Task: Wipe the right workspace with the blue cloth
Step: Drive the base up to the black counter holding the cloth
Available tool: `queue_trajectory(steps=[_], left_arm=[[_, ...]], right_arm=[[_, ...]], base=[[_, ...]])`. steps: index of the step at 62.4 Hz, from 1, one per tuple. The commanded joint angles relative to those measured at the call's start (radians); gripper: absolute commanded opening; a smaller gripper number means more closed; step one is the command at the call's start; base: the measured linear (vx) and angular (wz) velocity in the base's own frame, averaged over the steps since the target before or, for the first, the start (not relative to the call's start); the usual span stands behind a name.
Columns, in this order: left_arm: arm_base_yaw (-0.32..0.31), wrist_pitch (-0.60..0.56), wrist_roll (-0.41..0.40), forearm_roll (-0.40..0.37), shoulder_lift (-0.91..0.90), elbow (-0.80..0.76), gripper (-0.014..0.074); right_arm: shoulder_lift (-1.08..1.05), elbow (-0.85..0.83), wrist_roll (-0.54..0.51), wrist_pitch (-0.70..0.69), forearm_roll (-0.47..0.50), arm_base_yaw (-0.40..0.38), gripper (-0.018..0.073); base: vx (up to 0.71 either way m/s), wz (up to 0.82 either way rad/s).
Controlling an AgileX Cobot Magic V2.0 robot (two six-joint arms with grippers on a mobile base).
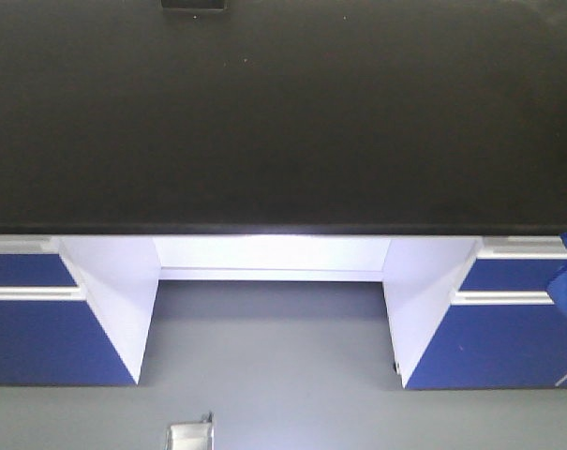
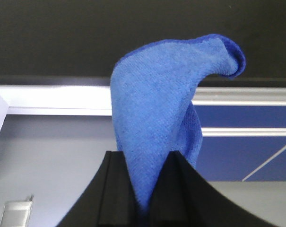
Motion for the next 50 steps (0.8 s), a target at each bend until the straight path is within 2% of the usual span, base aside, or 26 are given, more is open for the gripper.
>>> queue_trajectory(steps=[1,50], left_arm=[[-0.004,-0.081,-0.008,0.001,-0.015,0.03,-0.0006],[-0.004,-0.081,-0.008,0.001,-0.015,0.03,-0.0006]], right_arm=[[0.003,-0.029,-0.012,-0.07,-0.005,-0.003,0.0],[0.003,-0.029,-0.012,-0.07,-0.005,-0.003,0.0]], base=[[0.36,0.0],[0.28,-0.01]])
